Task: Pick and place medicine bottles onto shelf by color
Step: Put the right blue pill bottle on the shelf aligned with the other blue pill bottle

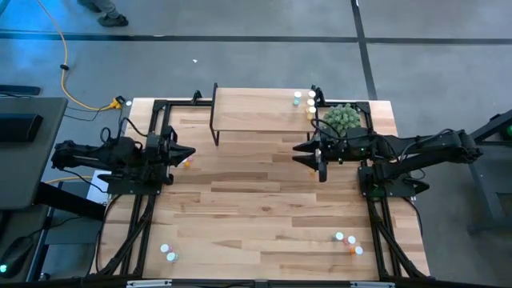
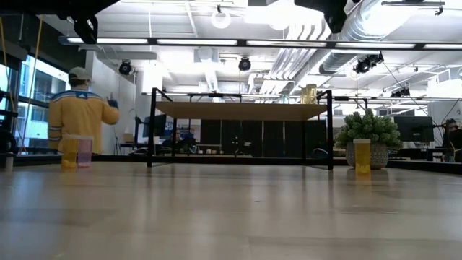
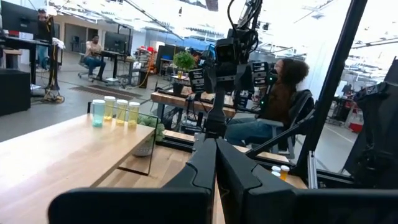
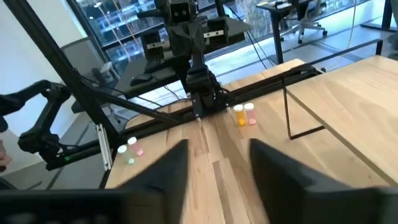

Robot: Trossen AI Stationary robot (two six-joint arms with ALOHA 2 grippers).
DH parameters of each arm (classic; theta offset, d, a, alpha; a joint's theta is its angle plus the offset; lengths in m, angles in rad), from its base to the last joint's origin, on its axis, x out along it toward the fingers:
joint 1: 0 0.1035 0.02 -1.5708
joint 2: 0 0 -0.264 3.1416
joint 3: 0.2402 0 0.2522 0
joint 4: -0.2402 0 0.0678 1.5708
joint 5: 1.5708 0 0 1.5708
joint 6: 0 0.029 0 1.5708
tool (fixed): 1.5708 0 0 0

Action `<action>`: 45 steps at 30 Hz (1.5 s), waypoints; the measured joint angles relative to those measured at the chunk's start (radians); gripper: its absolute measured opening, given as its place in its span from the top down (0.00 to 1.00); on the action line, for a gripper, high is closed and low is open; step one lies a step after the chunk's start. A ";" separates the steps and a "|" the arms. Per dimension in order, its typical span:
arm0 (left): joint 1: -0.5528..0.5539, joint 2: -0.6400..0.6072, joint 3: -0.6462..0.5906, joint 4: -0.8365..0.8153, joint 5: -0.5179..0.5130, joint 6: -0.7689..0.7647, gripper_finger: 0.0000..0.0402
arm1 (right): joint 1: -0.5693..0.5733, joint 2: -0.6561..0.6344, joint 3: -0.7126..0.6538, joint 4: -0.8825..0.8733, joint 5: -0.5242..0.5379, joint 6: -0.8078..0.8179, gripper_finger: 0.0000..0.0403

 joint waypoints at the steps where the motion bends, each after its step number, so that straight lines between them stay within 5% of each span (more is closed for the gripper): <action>1: 0.000 0.000 0.000 0.000 0.000 0.000 1.00 | 0.000 0.000 0.017 -0.033 -0.008 -0.014 0.49; 5: 0.000 0.000 0.000 0.000 0.000 0.000 1.00 | 0.001 0.000 0.128 -0.270 -0.022 -0.043 0.31; 8: 0.000 0.000 0.000 0.000 0.000 0.000 1.00 | 0.004 0.007 0.240 -0.498 -0.032 0.027 0.27; 14: 0.000 0.000 0.000 0.000 -0.005 0.000 1.00 | 0.163 0.109 0.417 -1.016 -0.148 0.378 0.27; 19: 0.000 0.000 0.000 0.000 -0.008 -0.001 1.00 | 0.376 0.222 0.397 -1.201 -0.212 0.766 0.27; 24: 0.000 0.000 0.000 0.001 -0.008 -0.002 1.00 | 0.527 0.342 0.330 -1.138 -0.314 1.155 0.27; 27: 0.000 0.000 0.000 0.001 -0.008 -0.004 1.00 | 0.597 0.416 0.282 -1.032 -0.362 1.258 0.27; 36: 0.000 0.000 0.000 0.005 -0.016 -0.001 1.00 | 0.649 0.592 0.204 -0.932 -0.352 1.264 0.29; 45: 0.000 0.000 0.000 0.008 -0.031 -0.002 1.00 | 0.665 0.661 0.205 -0.860 -0.373 1.260 0.43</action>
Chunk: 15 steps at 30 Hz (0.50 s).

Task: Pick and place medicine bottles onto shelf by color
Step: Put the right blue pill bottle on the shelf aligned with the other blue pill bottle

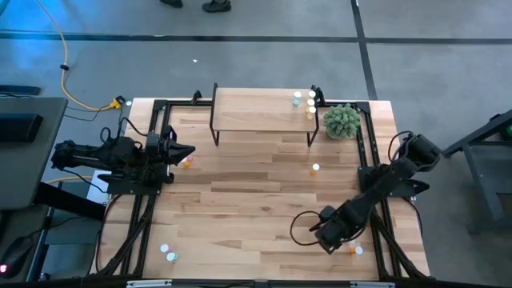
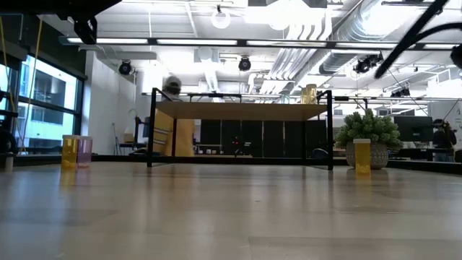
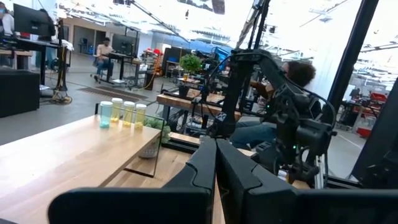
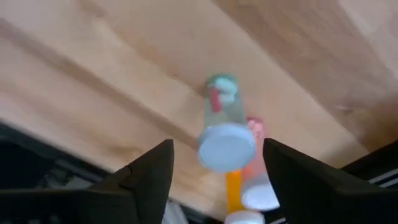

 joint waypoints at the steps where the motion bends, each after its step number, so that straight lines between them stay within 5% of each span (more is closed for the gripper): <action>1: 0.000 0.000 0.000 0.000 0.000 0.001 1.00 | -0.001 0.003 0.000 -0.004 0.005 0.000 0.45; 15: 0.000 0.000 0.000 0.001 0.000 0.000 1.00 | -0.010 0.006 0.000 -0.002 -0.004 -0.002 0.70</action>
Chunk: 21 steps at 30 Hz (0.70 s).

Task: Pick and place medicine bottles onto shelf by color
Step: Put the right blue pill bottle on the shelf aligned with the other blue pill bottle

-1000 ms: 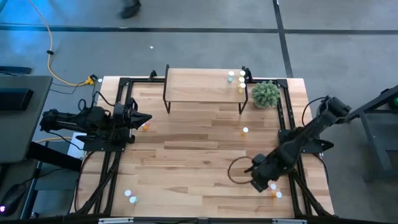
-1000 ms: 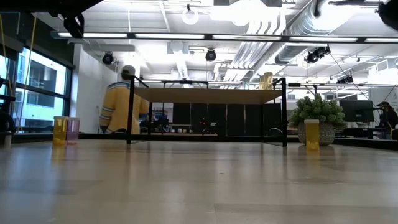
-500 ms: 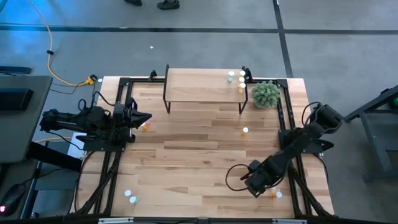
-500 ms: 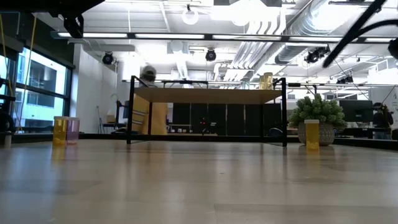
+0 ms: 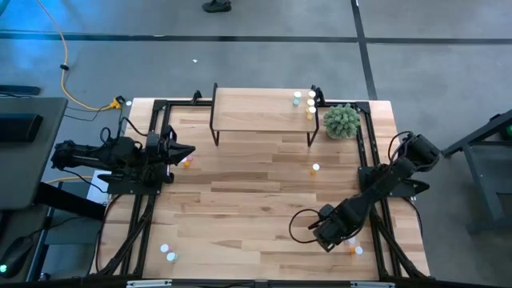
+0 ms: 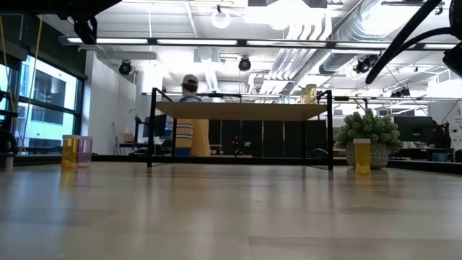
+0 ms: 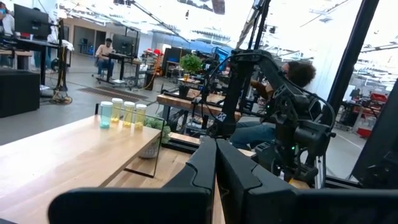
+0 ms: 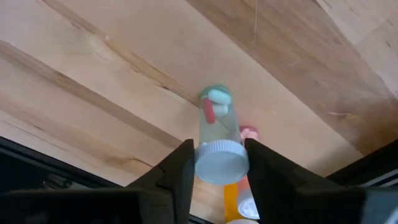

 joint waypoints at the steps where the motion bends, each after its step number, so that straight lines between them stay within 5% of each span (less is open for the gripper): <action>1: 0.000 0.000 0.000 0.000 0.000 0.001 1.00 | 0.000 0.000 0.000 0.000 0.001 -0.001 0.71; 10: 0.000 0.000 0.000 0.000 -0.005 -0.001 1.00 | -0.022 -0.084 0.086 -0.098 0.052 -0.237 0.72; 16: 0.000 0.000 0.000 0.000 -0.007 -0.001 1.00 | -0.165 -0.204 0.331 -0.141 0.351 -0.574 0.72; 21: 0.000 0.000 0.000 0.000 -0.007 -0.025 1.00 | -0.348 -0.183 0.654 -0.254 0.623 -0.951 0.72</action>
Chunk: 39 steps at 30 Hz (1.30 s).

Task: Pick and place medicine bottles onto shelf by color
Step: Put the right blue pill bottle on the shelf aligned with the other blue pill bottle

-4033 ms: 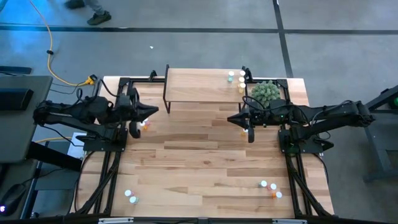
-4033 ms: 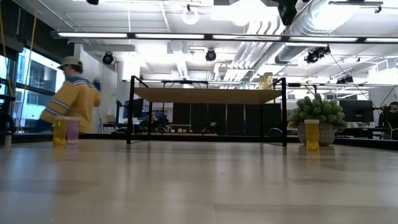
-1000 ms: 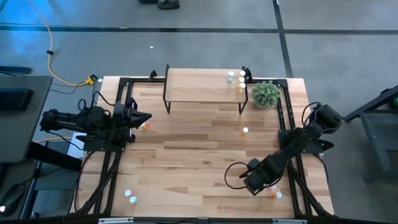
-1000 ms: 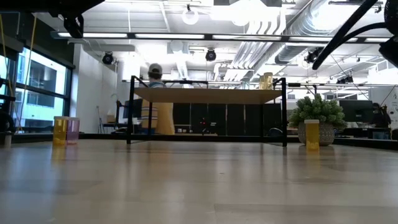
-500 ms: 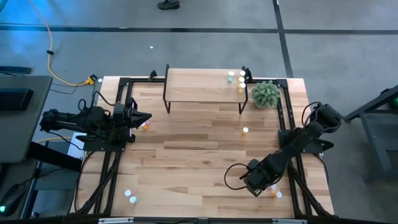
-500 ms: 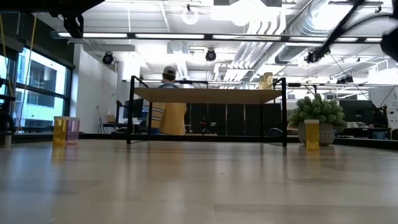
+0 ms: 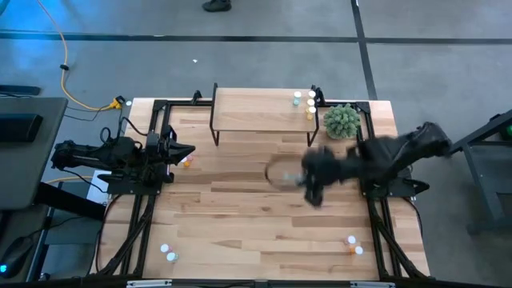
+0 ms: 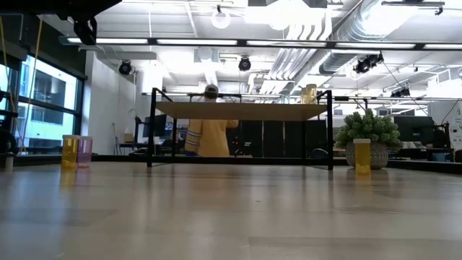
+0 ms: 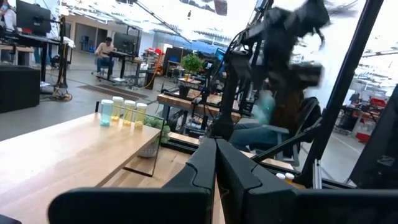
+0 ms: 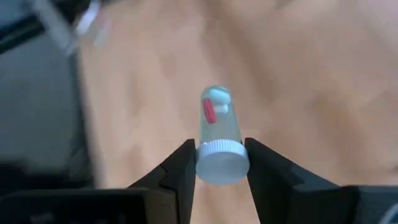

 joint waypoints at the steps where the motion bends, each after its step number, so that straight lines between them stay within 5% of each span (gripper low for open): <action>1: 0.000 0.000 0.000 0.000 0.000 0.000 1.00 | -0.042 0.021 0.066 -0.049 0.041 -0.048 0.72; 6: 0.000 0.000 0.000 0.000 0.000 0.000 1.00 | -0.298 0.141 0.320 -0.299 0.079 -0.124 0.72; 11: 0.000 0.000 0.000 0.000 0.000 0.000 1.00 | -0.552 0.272 0.437 -0.448 -0.063 -0.138 0.72; 18: 0.000 0.000 0.000 0.000 0.000 0.000 1.00 | -0.806 0.411 0.444 -0.432 -0.268 -0.165 0.72; 39: 0.000 0.000 0.000 0.000 -0.008 0.000 1.00 | -0.976 0.513 0.444 -0.422 -0.343 -0.018 0.72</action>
